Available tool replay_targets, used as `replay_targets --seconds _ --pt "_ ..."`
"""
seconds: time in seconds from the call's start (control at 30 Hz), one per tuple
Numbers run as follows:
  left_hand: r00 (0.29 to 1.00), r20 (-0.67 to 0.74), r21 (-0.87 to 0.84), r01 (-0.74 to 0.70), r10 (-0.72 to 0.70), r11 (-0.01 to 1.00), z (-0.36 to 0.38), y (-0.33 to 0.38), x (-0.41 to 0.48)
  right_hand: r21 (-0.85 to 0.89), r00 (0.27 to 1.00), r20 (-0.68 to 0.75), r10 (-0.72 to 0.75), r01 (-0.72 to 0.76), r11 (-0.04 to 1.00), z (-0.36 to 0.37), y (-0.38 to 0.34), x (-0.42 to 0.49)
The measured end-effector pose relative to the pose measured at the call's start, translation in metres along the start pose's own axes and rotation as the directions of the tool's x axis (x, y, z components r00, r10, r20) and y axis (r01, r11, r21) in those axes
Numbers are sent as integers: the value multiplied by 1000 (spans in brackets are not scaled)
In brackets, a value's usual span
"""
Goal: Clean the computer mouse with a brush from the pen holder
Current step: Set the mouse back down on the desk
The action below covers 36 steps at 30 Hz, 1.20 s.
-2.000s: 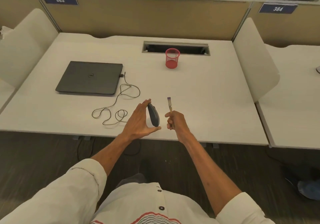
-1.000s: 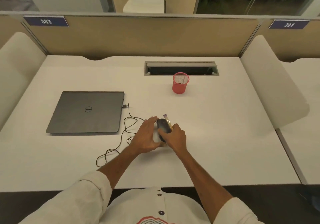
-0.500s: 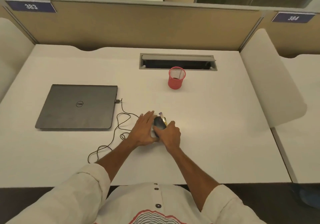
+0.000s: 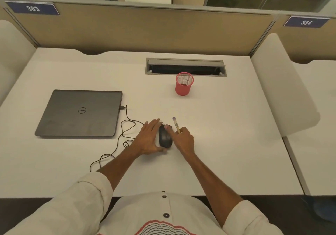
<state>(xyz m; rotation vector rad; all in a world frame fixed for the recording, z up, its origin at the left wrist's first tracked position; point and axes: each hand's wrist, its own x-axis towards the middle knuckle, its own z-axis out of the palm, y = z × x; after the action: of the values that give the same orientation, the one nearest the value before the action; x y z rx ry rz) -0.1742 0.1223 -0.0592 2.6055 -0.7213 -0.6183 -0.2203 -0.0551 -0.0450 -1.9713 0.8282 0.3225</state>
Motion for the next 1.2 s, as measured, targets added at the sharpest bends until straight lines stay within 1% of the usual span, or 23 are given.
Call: replay_targets --seconds 0.07,0.13,0.2,0.3,0.43,0.57,0.7,0.83,0.9,1.0,1.07,1.2 --pt "1000 11 -39 -8 8 999 -3 0 1 144 1000 8 1 -2 990 -12 3 5" --pt "1000 -9 -84 -6 5 996 -7 0 1 280 999 19 -41 34 960 -25 7 11" --pt "998 -58 -154 10 -20 988 -13 0 3 351 997 15 -72 62 934 -36 9 15" --pt "986 -144 -209 54 -85 976 -22 1 10 385 998 -7 -65 63 921 -46 5 21" --pt "974 -165 -150 128 -152 980 -28 10 27 346 997 -19 -72 74 935 -56 -4 37" --pt "971 -161 -67 168 -177 984 -30 22 50 357 980 -77 -185 200 913 -69 -33 56" --pt "973 -157 -12 171 -171 985 -33 30 77 272 954 -184 -238 282 920 -82 -72 86" --pt "976 -157 31 159 -152 987 -36 29 104 173 895 -315 -316 382 908 -93 -107 119" --pt "977 -152 51 158 -149 986 -40 26 118 152 858 -387 -339 421 894 -99 -123 137" --pt "979 -146 59 150 -140 987 -47 22 141 103 810 -453 -372 462 881 -104 -144 163" --pt "982 -147 61 132 -122 989 -52 20 154 69 809 -452 -376 452 890 -104 -152 179" --pt "984 -138 65 120 -110 991 -60 20 176 -24 862 -366 -349 366 930 -95 -155 198"
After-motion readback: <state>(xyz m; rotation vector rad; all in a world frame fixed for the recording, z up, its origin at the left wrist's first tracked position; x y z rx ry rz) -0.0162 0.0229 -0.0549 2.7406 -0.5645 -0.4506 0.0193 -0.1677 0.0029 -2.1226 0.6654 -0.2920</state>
